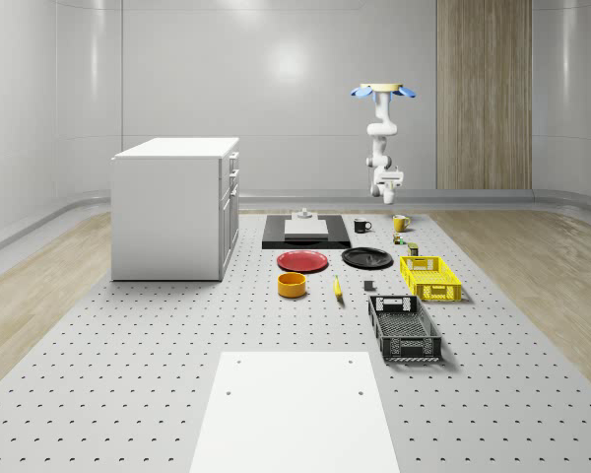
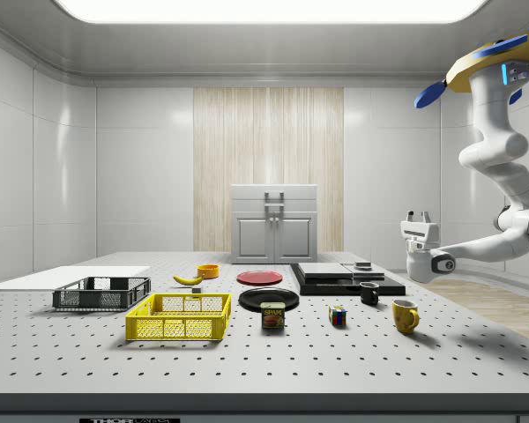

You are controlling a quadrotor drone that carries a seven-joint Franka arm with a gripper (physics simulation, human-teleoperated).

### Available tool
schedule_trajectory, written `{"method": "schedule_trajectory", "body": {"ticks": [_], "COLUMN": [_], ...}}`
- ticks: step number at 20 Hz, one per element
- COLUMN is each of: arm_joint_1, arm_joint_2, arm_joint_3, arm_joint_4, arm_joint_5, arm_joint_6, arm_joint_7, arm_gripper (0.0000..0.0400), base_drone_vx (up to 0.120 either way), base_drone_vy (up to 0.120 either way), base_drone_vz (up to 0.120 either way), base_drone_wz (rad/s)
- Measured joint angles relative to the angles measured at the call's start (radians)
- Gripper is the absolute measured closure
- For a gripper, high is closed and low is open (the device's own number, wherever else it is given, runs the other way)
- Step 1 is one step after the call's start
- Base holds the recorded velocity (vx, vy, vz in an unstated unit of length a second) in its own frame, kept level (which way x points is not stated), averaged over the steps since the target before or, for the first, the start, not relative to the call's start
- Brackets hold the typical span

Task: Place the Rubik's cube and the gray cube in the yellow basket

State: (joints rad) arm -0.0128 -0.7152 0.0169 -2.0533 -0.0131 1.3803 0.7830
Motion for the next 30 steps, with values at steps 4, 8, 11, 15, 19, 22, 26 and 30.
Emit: {"method": "schedule_trajectory", "body": {"ticks": [4,8,11,15,19,22,26,30], "arm_joint_1": [-0.004,-0.011,-0.02,-0.042,-0.085,-0.14,-0.256,-0.438], "arm_joint_2": [-0.002,-0.005,-0.007,-0.012,-0.024,-0.044,-0.093,-0.151], "arm_joint_3": [0.012,0.034,0.064,0.136,0.27,0.425,0.678,0.902], "arm_joint_4": [-0.002,-0.006,-0.01,-0.024,-0.07,-0.157,-0.378,-0.626], "arm_joint_5": [-0.016,-0.048,-0.09,-0.192,-0.384,-0.615,-1.039,-1.473], "arm_joint_6": [0.003,0.006,0.009,0.014,0.023,0.035,0.047,0.007], "arm_joint_7": [0.002,0.006,0.012,0.026,0.054,0.095,0.202,0.372], "arm_gripper": [0.0,0.0,0.0,0.0,0.0,0.0,0.0,0.0], "base_drone_vx": [0.12,0.12,0.12,0.12,0.12,0.12,0.12,0.12], "base_drone_vy": [0.01,0.0,0.0,0.0,0.0,0.0,0.0,0.0], "base_drone_vz": [0.0,0.0,0.0,0.0,0.0,0.0,-0.09,-0.12], "base_drone_wz": [0.0,0.0,0.0,0.0,0.0,0.0,0.0,0.0]}}
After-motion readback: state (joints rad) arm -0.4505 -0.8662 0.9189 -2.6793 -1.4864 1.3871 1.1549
